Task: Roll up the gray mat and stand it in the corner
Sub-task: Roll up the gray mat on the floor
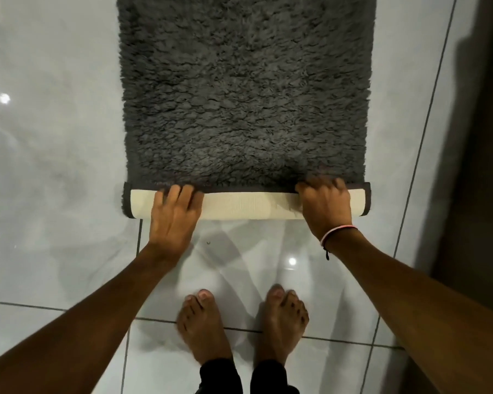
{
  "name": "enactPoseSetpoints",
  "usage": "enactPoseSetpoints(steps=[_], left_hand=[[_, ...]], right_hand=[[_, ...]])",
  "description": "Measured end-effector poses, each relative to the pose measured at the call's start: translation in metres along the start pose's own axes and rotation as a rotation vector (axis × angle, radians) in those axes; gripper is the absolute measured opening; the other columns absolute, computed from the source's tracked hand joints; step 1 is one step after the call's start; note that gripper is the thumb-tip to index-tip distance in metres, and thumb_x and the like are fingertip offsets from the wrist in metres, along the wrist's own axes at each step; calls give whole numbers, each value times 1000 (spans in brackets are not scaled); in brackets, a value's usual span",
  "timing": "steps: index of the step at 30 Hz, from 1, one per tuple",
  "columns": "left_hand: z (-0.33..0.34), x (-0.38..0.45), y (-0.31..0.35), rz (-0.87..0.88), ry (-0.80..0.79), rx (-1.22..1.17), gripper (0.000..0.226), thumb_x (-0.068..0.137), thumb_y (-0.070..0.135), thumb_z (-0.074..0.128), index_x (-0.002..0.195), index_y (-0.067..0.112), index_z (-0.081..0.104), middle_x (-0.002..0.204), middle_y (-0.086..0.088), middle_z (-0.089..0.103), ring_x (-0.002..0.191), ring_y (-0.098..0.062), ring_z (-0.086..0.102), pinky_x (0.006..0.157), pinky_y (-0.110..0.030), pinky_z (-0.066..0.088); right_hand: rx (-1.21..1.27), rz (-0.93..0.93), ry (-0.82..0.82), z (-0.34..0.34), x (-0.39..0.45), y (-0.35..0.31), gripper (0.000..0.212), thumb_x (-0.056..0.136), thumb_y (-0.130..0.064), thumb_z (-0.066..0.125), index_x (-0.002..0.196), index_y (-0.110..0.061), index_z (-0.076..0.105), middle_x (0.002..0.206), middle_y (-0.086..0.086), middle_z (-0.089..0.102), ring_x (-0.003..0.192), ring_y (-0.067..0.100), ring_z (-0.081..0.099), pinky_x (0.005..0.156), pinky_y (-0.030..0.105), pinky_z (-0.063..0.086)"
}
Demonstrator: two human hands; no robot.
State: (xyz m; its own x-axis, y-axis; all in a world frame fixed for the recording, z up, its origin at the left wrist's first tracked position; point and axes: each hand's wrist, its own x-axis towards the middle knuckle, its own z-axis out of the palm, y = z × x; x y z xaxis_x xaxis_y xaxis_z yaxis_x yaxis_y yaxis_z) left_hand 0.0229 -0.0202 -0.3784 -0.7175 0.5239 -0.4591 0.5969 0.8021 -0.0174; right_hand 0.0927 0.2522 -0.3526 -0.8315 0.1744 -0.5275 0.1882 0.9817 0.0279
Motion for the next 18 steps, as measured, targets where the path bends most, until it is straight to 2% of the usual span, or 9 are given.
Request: enactPoseSetpoints(steps=[2,3,5,7,8,10,13,16,18], left_hand=[[10,-9,4,-26,23,-56,47,81,16,69,124,4,54,126,-20,56,111,-39,53,96,-54,47],[14,-14,8,-27,46,-65,48,85,23,63,127,2,53,127,-23,57,113,-41,53,97,-55,46],[18,-16,10,14,23,-22,63,81,32,60,135,1,49,131,-28,54,115,-46,53,100,-57,45],[21,-12,10,39,2,37,71,77,30,68,138,4,43,130,-27,53,113,-46,54,100,-58,46],[20,-8,9,30,-2,49,71,76,26,71,138,6,41,128,-25,54,110,-44,55,99,-57,47],[17,-4,9,22,-13,57,71,76,21,75,137,9,40,124,-21,55,106,-40,56,96,-52,49],[7,-7,11,33,-67,9,65,78,12,74,136,10,44,123,-19,57,105,-36,56,91,-46,53],[-3,-20,10,34,-191,-71,57,86,13,67,138,15,43,130,-15,55,109,-32,57,92,-39,53],[-5,-34,6,31,-302,-160,48,92,14,61,137,19,44,132,-11,53,112,-28,56,95,-36,50]], right_hand=[[52,-9,14,6,-7,-5,15,93,-12,63,105,-9,72,110,14,72,104,36,64,91,46,50],[81,-9,27,11,-11,-5,17,94,-17,62,104,-8,72,109,14,71,101,36,65,88,45,51],[101,-25,11,16,-18,-6,37,93,-38,61,114,-9,68,111,14,67,103,35,62,89,45,52],[53,-54,-55,18,-19,-4,63,83,-52,68,129,-10,60,119,14,61,110,35,58,100,45,48],[21,-64,-76,19,-17,-3,69,81,-51,71,134,-11,55,122,13,60,113,34,56,105,46,45],[-8,-65,-79,20,-14,-7,63,84,-33,75,138,-13,50,126,13,60,115,34,57,109,45,42],[20,-36,-66,14,-19,-19,55,86,-9,68,137,-11,48,122,16,66,109,36,63,100,44,50],[73,-63,-96,4,-41,-28,57,88,-5,65,141,-13,45,120,17,69,102,37,68,91,45,56],[55,-102,-191,0,-57,-30,57,93,-10,62,144,-19,39,124,13,68,106,35,68,92,43,56]])
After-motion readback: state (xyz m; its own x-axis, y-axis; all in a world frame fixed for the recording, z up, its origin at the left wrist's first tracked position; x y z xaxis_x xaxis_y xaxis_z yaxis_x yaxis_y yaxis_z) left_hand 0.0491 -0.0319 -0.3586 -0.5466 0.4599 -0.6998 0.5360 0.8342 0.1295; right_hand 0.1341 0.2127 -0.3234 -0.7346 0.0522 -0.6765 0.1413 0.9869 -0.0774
